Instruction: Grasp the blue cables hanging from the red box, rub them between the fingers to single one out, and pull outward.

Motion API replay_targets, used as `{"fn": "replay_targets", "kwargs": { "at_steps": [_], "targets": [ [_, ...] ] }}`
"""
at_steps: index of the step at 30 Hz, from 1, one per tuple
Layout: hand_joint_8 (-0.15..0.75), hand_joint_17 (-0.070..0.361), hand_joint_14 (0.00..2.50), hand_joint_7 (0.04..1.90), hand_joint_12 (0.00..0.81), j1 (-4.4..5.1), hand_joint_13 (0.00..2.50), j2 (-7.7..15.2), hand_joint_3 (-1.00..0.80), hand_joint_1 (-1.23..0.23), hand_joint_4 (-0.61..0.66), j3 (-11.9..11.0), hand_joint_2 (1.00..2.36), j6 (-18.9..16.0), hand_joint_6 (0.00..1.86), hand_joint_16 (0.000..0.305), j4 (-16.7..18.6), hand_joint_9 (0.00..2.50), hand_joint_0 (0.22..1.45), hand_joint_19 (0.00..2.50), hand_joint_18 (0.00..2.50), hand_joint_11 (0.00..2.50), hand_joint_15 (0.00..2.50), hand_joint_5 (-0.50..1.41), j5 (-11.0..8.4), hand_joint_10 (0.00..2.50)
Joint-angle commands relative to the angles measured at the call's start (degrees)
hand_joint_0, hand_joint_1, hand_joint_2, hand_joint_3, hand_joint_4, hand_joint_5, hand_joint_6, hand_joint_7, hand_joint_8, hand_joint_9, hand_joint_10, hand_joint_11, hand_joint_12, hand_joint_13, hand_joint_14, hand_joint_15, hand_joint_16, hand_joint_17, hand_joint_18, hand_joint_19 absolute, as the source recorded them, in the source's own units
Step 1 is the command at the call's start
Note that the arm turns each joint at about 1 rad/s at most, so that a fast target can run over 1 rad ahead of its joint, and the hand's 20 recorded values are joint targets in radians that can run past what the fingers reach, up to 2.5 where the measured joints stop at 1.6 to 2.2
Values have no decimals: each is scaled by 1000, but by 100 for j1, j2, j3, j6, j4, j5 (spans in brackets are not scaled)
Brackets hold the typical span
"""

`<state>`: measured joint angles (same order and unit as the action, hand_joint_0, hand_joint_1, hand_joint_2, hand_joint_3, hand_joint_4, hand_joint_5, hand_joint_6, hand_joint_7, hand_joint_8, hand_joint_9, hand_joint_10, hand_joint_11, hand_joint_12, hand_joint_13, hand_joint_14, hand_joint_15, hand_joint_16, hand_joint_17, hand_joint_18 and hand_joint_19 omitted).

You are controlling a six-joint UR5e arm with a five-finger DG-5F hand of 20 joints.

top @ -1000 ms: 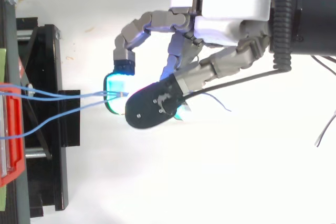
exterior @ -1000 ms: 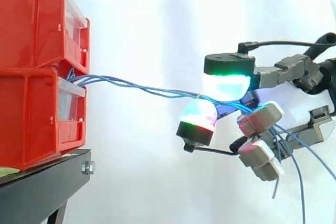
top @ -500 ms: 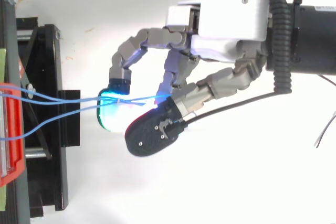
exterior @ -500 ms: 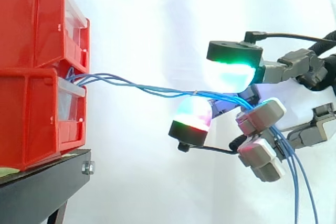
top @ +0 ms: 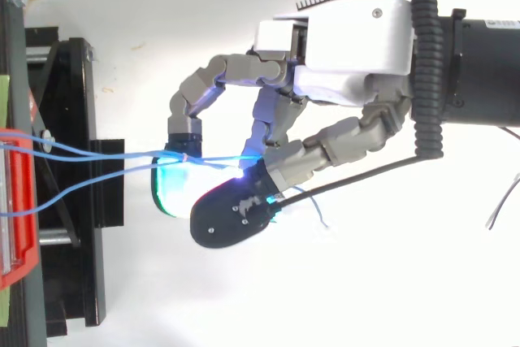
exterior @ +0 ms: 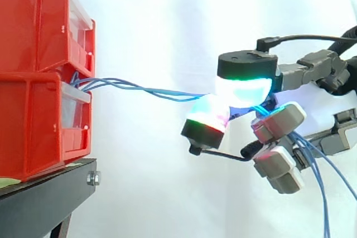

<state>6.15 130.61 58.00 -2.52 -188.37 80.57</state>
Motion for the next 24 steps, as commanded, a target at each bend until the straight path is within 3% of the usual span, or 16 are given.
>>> {"fn": "replay_targets", "kwargs": {
  "at_steps": [1, 3, 4, 5, 13, 24],
  "targets": [
    [272, 113, 30, 1040, 356, 0, 1169, 0, -287, -920, -113, -17, 1016, -3, 879, 50, 2, 1336, 723, 829, 978, 1113, 819, -162, 2, 25],
    [269, 112, 30, 953, 354, 0, 1171, 0, -343, -913, -135, -43, 1013, -3, 896, 50, -7, 1331, 741, 828, 980, 1111, 814, -165, -7, 25],
    [266, 112, 32, 858, 352, 0, 1171, 0, -489, -909, -85, -52, 1001, -3, 900, 50, -15, 1332, 751, 825, 981, 1106, 815, -164, -7, 26],
    [265, 111, 31, 847, 352, 0, 1172, 0, -500, -909, -65, -96, 1000, -3, 897, 49, -15, 1332, 741, 832, 981, 1106, 821, -163, -7, 26],
    [290, 121, 28, 861, 380, -9, 1169, 0, -500, -711, 30, -131, 1000, -3, 858, 54, -15, 1355, 522, 881, 962, 1093, 842, -145, -7, 25],
    [294, 124, 27, 856, 387, -88, 1169, 9, -500, -613, 38, -34, 1000, -3, 825, 55, -7, 1358, 520, 883, 954, 1076, 831, -141, 11, 24]
  ]
}}
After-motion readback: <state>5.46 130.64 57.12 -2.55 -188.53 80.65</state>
